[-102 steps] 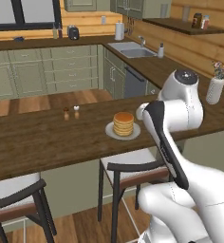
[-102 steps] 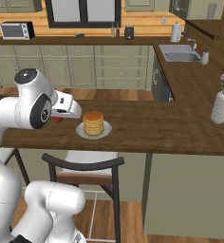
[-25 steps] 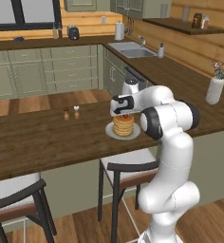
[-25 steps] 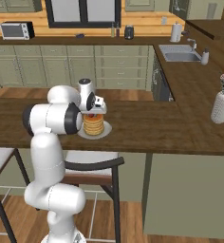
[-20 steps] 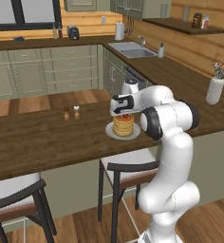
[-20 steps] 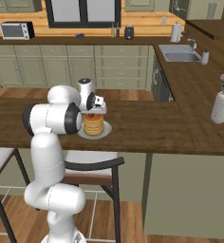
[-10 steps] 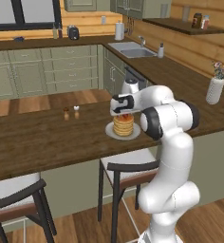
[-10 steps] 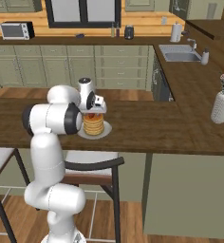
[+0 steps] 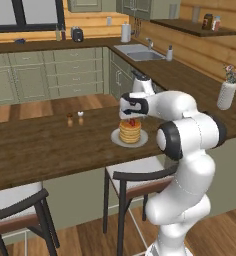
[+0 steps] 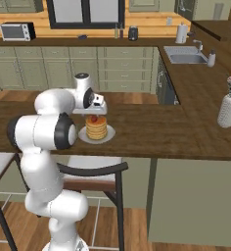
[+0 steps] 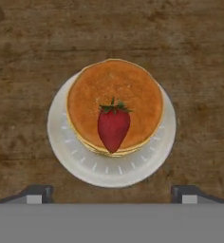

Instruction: Take the strawberry from the fridge and place it on top of the pancake, located on the dining counter.

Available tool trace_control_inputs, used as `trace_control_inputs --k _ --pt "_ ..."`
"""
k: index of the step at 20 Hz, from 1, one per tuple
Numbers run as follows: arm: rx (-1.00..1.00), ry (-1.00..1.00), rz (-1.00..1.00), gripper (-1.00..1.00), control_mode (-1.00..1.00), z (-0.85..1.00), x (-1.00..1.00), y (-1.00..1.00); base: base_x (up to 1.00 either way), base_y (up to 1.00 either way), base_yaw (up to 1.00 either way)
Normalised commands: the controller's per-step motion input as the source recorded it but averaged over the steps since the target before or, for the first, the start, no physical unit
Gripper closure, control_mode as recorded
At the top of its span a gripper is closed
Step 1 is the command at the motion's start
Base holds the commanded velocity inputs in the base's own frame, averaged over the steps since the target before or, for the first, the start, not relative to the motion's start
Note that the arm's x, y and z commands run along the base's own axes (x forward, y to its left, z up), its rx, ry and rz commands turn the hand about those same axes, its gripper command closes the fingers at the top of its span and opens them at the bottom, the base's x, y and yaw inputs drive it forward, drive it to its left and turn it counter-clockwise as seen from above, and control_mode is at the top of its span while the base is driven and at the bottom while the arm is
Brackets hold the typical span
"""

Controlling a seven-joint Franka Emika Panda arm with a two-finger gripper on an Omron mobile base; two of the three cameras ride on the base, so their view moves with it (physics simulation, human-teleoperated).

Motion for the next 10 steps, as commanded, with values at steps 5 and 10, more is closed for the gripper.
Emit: trace_control_inputs --k 5,10 --pt "0.0 0.0 0.0 -1.0 -1.0 0.38 -1.0 -0.09 0.0 0.0 0.0" --pt "0.0 0.0 0.0 -1.0 -1.0 0.4 -1.0 -0.04 0.0 0.0 0.0"
